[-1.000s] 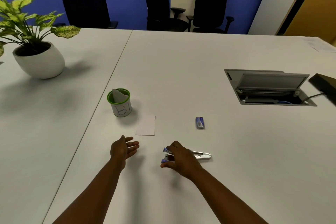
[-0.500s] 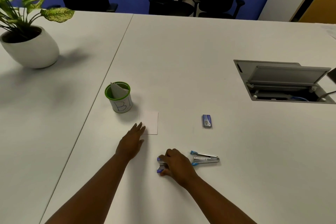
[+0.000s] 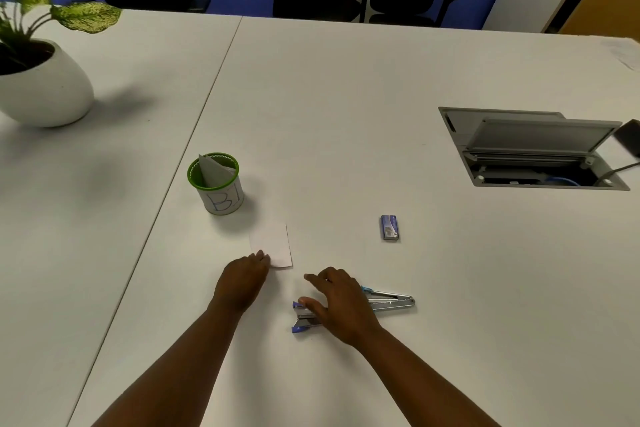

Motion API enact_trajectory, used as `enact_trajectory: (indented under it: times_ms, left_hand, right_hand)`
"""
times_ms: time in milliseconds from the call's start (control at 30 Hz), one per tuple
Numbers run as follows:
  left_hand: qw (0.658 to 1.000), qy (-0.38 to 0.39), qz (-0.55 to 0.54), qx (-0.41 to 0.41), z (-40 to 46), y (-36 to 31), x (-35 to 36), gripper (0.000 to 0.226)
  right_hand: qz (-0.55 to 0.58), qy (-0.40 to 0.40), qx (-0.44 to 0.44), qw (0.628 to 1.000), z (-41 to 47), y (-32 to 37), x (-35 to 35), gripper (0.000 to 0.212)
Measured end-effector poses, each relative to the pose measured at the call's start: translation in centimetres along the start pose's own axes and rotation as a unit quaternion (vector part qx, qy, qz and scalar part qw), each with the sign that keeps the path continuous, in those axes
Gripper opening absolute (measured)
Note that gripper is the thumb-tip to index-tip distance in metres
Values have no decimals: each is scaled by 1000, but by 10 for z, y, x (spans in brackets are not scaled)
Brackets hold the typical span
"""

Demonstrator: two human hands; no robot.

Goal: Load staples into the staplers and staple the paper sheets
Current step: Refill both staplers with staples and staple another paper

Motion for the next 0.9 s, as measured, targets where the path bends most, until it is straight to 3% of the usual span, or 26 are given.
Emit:
enact_trajectory:
  times_ms: [67,100,167,267,400,500,533,600,700,800,900]
  left_hand:
    - [998,-43,-26,-41,0,-3,-10,14]
    - [991,-67,-72,-87,-1,-4,-12,16]
    - [948,-130,-215,-194,-3,-5,-18,14]
    - [815,-192,-442,-323,-3,-7,-28,7]
    - [542,-150,-745,-359,0,-16,-44,5]
    - [453,-133,-819,-325,-4,-27,-58,9]
    - [437,-124,-836,-308,-5,-32,-62,9]
    - [427,-104,-853,-282,-8,-46,-68,10]
    - [450,-63,-855,-250,-13,-69,-74,8]
    - [474,-27,-849,-230,-18,-86,-80,9]
    - [477,-11,-854,-209,-22,-94,-88,13]
  right_hand:
    - [2,-20,-1,1000,0,-1,-6,48]
    - [15,-31,2,999,1,-1,-9,47]
    - [59,-56,16,997,2,-1,-16,42]
    - [160,-101,68,980,3,0,-28,33]
    - [318,-89,179,927,3,6,-41,29]
    - [519,-23,269,811,-1,11,-49,40]
    - [580,-2,280,765,-3,13,-52,42]
    - [647,8,271,713,-4,18,-59,39]
    - [697,-92,248,666,-4,24,-70,12]
    - [674,-204,267,658,-6,23,-83,4]
    - [655,-257,266,659,-11,17,-88,14]
Point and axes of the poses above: each hand's wrist, its own z-axis towards the middle knuckle, its own x-axis out of the palm, y = z × x, the point moved 1 cm from there along z, towards the middle knuckle, and after that the axes turned 7 degrees about -z, right-handed, at the moved point
